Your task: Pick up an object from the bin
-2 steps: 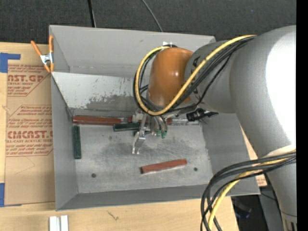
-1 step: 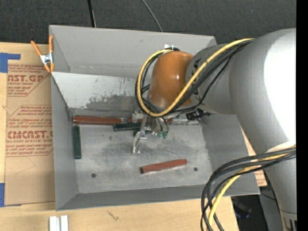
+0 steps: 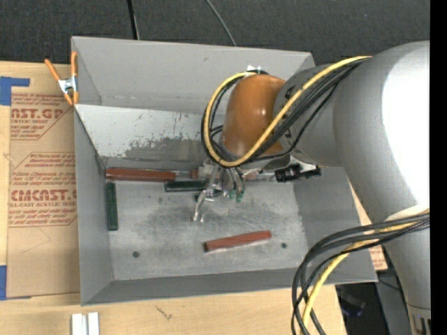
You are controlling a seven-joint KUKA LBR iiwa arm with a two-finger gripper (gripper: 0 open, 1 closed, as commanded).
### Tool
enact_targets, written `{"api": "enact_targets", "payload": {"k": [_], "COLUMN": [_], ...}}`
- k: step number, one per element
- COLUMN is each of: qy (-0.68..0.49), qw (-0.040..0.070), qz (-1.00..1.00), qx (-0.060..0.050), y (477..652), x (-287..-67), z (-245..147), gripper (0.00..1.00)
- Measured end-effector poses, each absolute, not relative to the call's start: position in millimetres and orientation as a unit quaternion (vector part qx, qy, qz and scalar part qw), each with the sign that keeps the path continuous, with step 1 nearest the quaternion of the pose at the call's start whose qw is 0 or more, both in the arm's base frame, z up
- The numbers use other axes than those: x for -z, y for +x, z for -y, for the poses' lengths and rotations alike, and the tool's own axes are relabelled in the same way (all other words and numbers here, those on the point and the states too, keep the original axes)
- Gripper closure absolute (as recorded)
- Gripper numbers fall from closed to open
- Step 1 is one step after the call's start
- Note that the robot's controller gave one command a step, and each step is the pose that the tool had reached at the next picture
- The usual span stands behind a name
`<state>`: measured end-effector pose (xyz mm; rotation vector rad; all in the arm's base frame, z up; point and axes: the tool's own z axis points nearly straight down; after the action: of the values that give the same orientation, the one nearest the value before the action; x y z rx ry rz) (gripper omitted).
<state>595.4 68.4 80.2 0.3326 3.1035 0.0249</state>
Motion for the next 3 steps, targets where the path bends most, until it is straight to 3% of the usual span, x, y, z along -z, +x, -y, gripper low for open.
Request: {"api": "enact_targets", "payload": {"k": [1, 2, 3], "qy": [0.163, 0.204, 0.204], "qw": [0.007, 0.022, 0.022], "qz": [-0.987, -0.979, -0.979], "qx": [-0.006, -0.005, -0.005], "y": [597.3, 605.3, 605.3], "x": [-80.4, -87.0, -87.1], "z": [-69.1, -78.7, -78.7], "gripper": [0.00, 1.00, 1.00]}}
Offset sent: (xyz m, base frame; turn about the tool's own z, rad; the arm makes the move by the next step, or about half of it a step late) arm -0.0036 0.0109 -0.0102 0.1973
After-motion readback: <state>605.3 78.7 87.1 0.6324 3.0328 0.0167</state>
